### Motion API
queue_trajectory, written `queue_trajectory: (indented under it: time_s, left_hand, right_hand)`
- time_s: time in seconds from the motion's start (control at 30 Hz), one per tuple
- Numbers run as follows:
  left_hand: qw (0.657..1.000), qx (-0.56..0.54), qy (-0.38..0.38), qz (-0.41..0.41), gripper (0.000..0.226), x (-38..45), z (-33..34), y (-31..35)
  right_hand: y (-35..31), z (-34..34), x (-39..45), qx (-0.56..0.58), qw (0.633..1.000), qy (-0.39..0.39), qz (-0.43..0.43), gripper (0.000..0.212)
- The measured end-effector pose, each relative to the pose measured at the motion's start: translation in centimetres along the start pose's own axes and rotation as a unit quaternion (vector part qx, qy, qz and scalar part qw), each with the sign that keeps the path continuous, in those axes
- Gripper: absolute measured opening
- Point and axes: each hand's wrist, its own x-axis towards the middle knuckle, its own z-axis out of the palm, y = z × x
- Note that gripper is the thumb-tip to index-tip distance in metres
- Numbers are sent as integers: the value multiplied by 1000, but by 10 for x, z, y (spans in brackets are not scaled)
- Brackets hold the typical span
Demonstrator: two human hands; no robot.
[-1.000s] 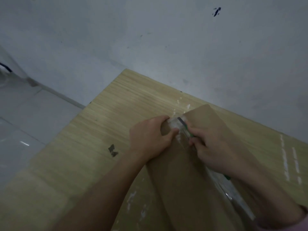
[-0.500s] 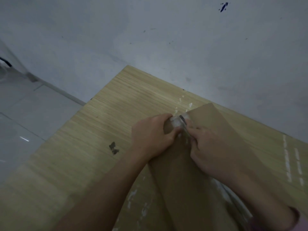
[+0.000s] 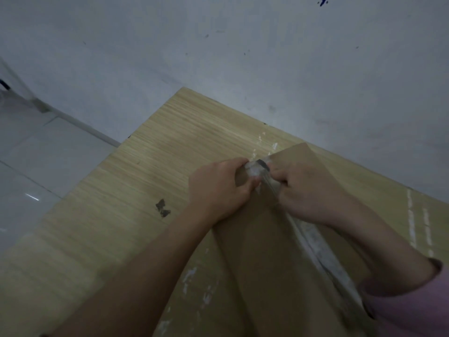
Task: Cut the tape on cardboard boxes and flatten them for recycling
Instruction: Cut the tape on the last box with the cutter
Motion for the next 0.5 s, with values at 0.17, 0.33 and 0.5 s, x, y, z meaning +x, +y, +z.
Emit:
queue_trajectory:
  time_s: [0.17, 0.33, 0.5]
  left_hand:
    - [1000, -9, 2, 1, 45, -1, 0, 0]
    - [1000, -19, 10, 11, 38, -2, 0, -1]
    - [1000, -11, 15, 11, 41, -3, -1, 1]
  right_hand:
    - [-6, 3, -4, -52, 999, 5, -16, 8]
    - [-17, 4, 5, -55, 998, -17, 7, 5]
    - [-13, 1, -2, -24, 1000, -3, 7, 9]
